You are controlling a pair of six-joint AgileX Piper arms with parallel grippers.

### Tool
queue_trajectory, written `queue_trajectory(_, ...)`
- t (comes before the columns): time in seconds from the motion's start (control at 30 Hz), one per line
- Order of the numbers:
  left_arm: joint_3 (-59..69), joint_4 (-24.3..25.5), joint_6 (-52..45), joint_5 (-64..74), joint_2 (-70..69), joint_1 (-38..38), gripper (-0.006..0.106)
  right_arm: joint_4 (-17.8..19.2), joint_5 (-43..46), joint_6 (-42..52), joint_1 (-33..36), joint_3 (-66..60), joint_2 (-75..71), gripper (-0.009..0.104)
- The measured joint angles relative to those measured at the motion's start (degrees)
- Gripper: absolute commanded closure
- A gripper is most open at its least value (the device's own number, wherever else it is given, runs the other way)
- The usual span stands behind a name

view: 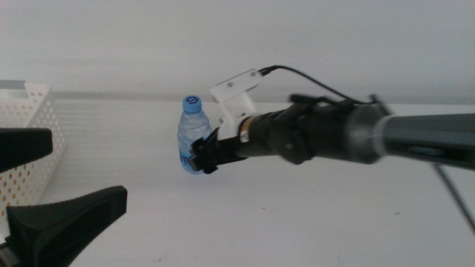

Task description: Use arms to grab the bottles and put them into the dustbin to the left of the table.

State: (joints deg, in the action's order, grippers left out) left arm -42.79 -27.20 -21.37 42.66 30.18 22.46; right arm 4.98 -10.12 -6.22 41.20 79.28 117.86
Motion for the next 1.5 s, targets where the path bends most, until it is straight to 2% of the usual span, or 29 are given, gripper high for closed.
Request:
queue_trajectory(0.27, 0.0, 0.0, 0.0, 0.0, 0.0, 0.0, 0.007, -4.0, -17.4, 0.1, 0.5, -8.7, -18.9, 0.016)
queue_trajectory(0.67, 0.0, 0.0, 0.0, -0.1, 0.0, 0.0, 0.007, -4.3, -46.1, 3.9, 0.5, -9.2, -54.1, 0.016)
queue_trajectory(0.77, 0.0, 0.0, 0.0, -0.1, 0.0, 0.0, 0.007, -4.2, -50.3, 4.0, 0.5, -10.7, -60.4, 0.016)
queue_trajectory(0.97, 0.0, 0.0, 0.0, -0.1, 0.0, 0.0, 0.007, -3.4, -46.4, 6.2, 0.5, -23.9, -77.1, 0.016)
queue_trajectory(1.1, 0.0, 0.0, 0.0, -0.1, 0.0, 0.0, 0.007, -7.3, -39.0, 14.0, 0.5, -35.7, -91.3, 0.014)
queue_trajectory(1.27, 0.0, 0.0, 0.0, -0.1, 0.0, 0.0, 0.007, -12.8, -29.5, 22.0, 0.5, -48.1, -106.8, 0.002)
queue_trajectory(1.4, 0.0, 0.0, 0.0, -0.1, 0.0, 0.0, 0.007, -13.7, -28.3, 23.3, 0.5, -51.9, -113.3, 0.002)
queue_trajectory(1.5, 0.0, 0.0, 0.0, -0.1, 0.0, 0.0, 0.007, -12.8, -28.0, 23.3, 0.5, -52.2, -115.1, 0.002)
